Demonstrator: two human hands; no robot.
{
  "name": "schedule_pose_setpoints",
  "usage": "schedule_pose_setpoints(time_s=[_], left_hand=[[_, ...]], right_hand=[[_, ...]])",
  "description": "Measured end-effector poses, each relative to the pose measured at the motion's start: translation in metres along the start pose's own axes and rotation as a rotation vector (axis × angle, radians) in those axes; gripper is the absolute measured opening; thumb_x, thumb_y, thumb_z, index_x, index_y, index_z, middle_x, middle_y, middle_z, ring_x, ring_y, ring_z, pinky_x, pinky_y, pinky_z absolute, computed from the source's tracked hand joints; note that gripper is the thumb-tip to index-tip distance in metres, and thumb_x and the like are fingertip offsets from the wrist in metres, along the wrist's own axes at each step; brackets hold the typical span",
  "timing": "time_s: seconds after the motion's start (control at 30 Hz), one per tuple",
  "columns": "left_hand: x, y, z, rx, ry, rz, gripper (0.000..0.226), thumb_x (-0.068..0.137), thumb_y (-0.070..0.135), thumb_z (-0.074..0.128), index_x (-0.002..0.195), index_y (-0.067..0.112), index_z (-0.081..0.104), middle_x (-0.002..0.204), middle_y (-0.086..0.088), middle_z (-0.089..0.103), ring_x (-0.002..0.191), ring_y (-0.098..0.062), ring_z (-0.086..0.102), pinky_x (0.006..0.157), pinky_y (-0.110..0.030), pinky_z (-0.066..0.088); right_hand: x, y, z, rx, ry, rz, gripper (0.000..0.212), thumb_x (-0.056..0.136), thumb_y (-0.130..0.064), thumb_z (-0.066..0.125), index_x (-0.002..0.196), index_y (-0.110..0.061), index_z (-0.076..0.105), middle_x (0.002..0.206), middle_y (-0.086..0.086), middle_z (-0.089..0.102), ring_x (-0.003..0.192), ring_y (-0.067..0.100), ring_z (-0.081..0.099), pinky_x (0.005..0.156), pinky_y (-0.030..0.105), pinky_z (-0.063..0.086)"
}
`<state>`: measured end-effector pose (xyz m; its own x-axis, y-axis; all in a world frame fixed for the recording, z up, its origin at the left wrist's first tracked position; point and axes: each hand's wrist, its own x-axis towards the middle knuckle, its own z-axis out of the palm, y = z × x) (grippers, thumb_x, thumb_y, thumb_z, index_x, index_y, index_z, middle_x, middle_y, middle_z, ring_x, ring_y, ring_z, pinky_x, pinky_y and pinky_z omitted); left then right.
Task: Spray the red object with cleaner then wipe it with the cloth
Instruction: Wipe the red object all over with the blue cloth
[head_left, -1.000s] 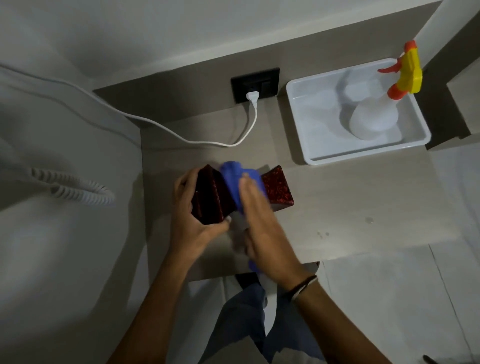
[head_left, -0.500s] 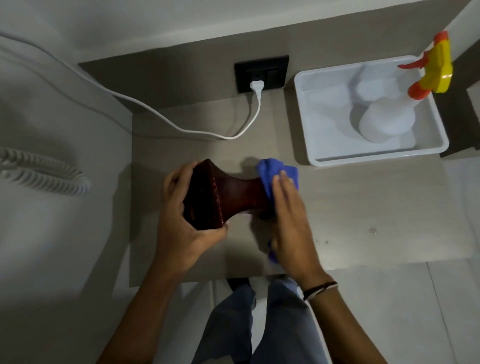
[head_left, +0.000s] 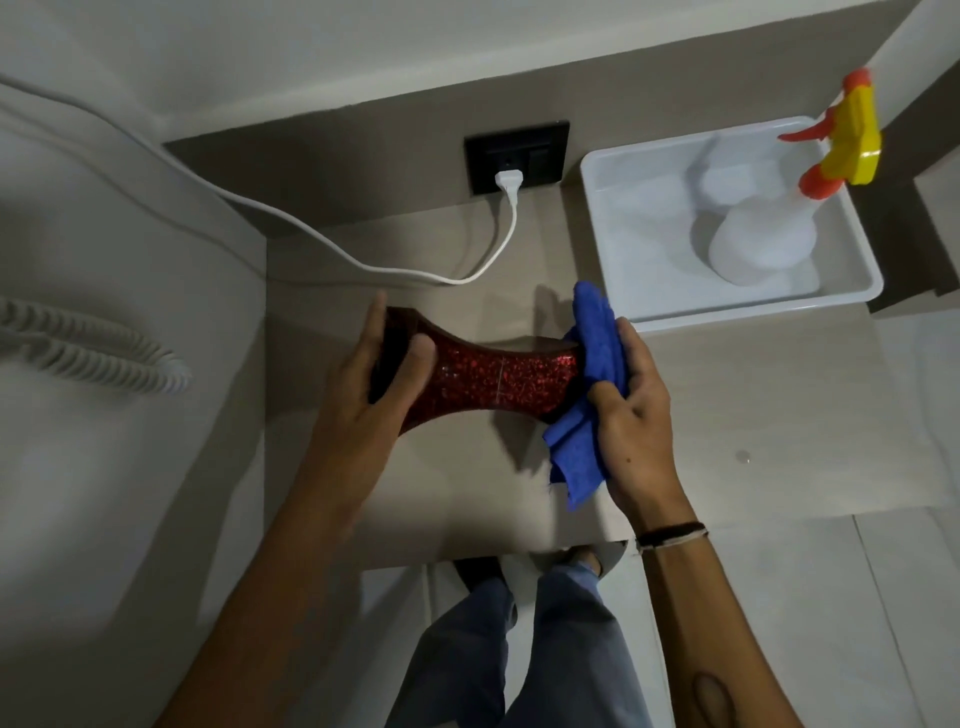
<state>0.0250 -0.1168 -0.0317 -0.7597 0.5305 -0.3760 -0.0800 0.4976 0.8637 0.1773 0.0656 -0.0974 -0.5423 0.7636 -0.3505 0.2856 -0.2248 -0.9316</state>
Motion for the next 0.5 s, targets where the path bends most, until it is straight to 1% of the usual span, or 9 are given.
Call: schedule_pose_setpoints(time_s=[0.07, 0.1, 0.13, 0.17, 0.27, 0.33, 0.37, 0.43, 0.5], left_hand=[[0.001, -0.006, -0.016, 0.181, -0.108, 0.053, 0.117, 0.059, 0.087, 0.08, 0.154, 0.074, 0.014, 0.159, 0.025, 0.042, 0.141, 0.0, 0.051, 0.116, -0.037, 0.046], [0.002, -0.009, -0.023, 0.27, -0.157, 0.074, 0.132, 0.054, 0.082, 0.088, 0.158, 0.07, 0.007, 0.166, 0.018, 0.035, 0.146, -0.006, 0.047, 0.118, -0.043, 0.044], [0.002, -0.01, -0.028, 0.337, -0.192, 0.097, 0.143, 0.05, 0.076, 0.093, 0.161, 0.064, 0.004, 0.169, 0.016, 0.031, 0.148, -0.009, 0.045, 0.119, -0.047, 0.043], [0.004, -0.009, -0.03, 0.391, -0.194, 0.129, 0.147, 0.05, 0.069, 0.097, 0.164, 0.057, 0.005, 0.169, 0.014, 0.031, 0.149, -0.012, 0.044, 0.12, -0.048, 0.043], [0.011, -0.01, -0.025, 0.453, -0.045, 0.277, 0.125, 0.058, 0.042, 0.102, 0.16, 0.031, 0.032, 0.155, 0.005, 0.048, 0.137, -0.018, 0.054, 0.112, -0.047, 0.051], [0.015, -0.01, -0.017, 0.487, 0.047, 0.344, 0.112, 0.06, 0.034, 0.101, 0.153, 0.021, 0.041, 0.145, 0.004, 0.053, 0.129, -0.013, 0.055, 0.106, -0.035, 0.05], [0.017, -0.009, -0.014, 0.49, 0.077, 0.356, 0.108, 0.06, 0.032, 0.1, 0.151, 0.02, 0.043, 0.139, 0.005, 0.054, 0.124, -0.008, 0.055, 0.103, -0.027, 0.047], [0.019, -0.006, -0.009, 0.438, 0.112, 0.36, 0.097, 0.061, 0.031, 0.098, 0.143, 0.02, 0.049, 0.13, 0.014, 0.055, 0.113, 0.0, 0.055, 0.093, -0.015, 0.044], [0.021, -0.005, -0.006, 0.442, 0.128, 0.438, 0.078, 0.062, 0.033, 0.091, 0.131, 0.024, 0.055, 0.119, 0.034, 0.055, 0.106, 0.011, 0.053, 0.09, -0.007, 0.04]], right_hand=[[0.005, -0.002, 0.002, -0.039, -0.01, -0.021, 0.075, 0.098, 0.013, 0.046, 0.166, -0.017, 0.034, 0.16, -0.014, 0.043, 0.13, -0.019, 0.051, 0.124, 0.025, 0.042], [0.008, -0.002, 0.004, -0.064, -0.015, -0.036, 0.075, 0.098, 0.013, 0.046, 0.166, -0.016, 0.032, 0.161, -0.015, 0.041, 0.127, -0.026, 0.048, 0.122, 0.017, 0.041], [0.009, -0.001, 0.005, -0.089, -0.019, -0.053, 0.076, 0.098, 0.014, 0.045, 0.167, -0.014, 0.03, 0.163, -0.013, 0.038, 0.127, -0.029, 0.047, 0.121, 0.011, 0.038], [0.009, -0.001, 0.007, -0.115, -0.02, -0.075, 0.077, 0.098, 0.016, 0.045, 0.168, -0.012, 0.028, 0.166, -0.01, 0.035, 0.133, -0.024, 0.046, 0.122, 0.01, 0.036], [0.003, -0.002, 0.019, -0.236, 0.003, -0.205, 0.083, 0.094, 0.021, 0.046, 0.169, -0.005, 0.021, 0.174, 0.005, 0.029, 0.156, 0.009, 0.034, 0.133, 0.026, 0.027], [-0.006, -0.003, 0.03, -0.342, -0.026, -0.301, 0.087, 0.09, 0.024, 0.046, 0.168, -0.001, 0.016, 0.177, 0.012, 0.022, 0.162, 0.018, 0.025, 0.137, 0.033, 0.021], [-0.013, -0.005, 0.037, -0.386, -0.08, -0.32, 0.089, 0.09, 0.024, 0.046, 0.169, -0.001, 0.013, 0.178, 0.014, 0.017, 0.165, 0.023, 0.021, 0.137, 0.043, 0.02], [-0.034, -0.011, 0.055, -0.458, -0.239, -0.377, 0.096, 0.089, 0.02, 0.046, 0.17, -0.006, 0.003, 0.181, 0.012, 0.004, 0.168, 0.034, 0.013, 0.133, 0.061, 0.022], [-0.058, -0.018, 0.075, -0.479, -0.377, -0.498, 0.108, 0.084, 0.016, 0.047, 0.171, -0.017, -0.008, 0.182, 0.004, -0.011, 0.169, 0.028, -0.003, 0.132, 0.064, 0.022]])
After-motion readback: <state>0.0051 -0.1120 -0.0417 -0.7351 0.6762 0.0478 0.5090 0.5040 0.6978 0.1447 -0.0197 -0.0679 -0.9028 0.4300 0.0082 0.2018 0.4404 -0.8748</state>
